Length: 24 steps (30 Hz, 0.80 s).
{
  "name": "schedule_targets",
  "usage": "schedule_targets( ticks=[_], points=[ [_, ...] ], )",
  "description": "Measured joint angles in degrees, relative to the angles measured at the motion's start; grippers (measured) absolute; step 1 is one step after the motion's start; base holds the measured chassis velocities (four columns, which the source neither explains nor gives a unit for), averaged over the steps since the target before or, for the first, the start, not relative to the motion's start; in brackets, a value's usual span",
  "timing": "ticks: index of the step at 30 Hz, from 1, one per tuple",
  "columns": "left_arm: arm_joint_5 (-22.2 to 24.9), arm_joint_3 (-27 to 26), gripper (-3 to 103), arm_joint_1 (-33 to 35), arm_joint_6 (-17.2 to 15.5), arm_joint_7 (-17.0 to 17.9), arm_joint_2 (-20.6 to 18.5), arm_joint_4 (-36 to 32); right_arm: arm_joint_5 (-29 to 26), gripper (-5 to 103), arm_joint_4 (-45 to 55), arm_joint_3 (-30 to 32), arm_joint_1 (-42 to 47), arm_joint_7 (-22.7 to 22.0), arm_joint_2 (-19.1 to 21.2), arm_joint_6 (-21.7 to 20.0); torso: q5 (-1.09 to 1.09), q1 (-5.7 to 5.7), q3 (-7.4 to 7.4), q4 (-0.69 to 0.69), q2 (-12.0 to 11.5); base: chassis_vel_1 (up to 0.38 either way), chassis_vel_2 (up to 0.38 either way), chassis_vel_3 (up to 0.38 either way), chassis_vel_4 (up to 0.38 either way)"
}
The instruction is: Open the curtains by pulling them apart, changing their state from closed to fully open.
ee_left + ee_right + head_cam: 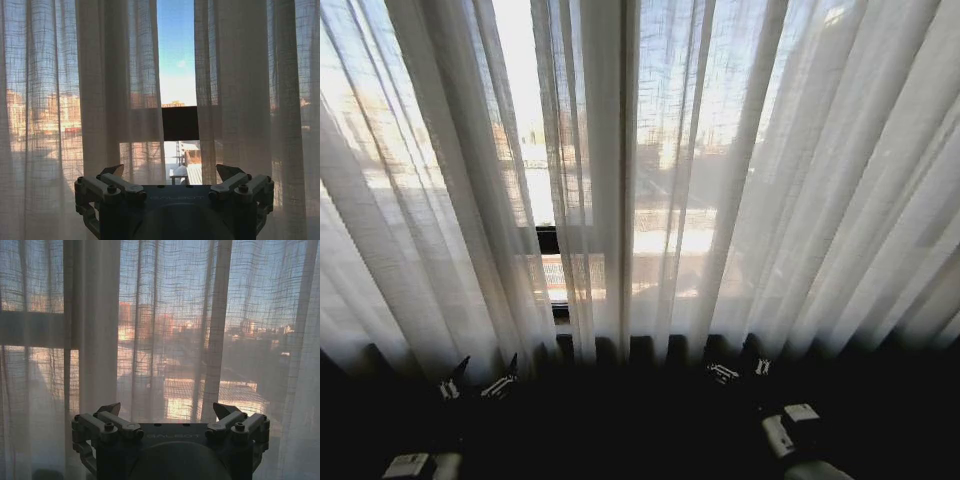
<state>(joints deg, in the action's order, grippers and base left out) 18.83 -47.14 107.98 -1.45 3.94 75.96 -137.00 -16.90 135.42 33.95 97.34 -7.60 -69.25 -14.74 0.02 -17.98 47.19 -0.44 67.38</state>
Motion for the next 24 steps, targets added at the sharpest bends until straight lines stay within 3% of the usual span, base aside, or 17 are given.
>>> schedule_targets(
  ticks=[15,24],
  points=[
    [0.0,0.1,100,0.0,0.2,0.0,0.4,0.3,2.3,100,-0.9,-0.9,0.2,0.5,-0.1,2.4,-0.03,-0.04,0.0,0.0,0.0,-0.21,0.212,0.201,-0.221],
    [-0.1,0.1,100,0.2,0.8,0.0,0.5,0.7,5.2,100,-1.2,-1.0,0.3,1.2,-0.2,2.6,-0.01,0.0,-0.01,0.0,0.0,-0.029,0.05,0.044,-0.039]
  ],
)
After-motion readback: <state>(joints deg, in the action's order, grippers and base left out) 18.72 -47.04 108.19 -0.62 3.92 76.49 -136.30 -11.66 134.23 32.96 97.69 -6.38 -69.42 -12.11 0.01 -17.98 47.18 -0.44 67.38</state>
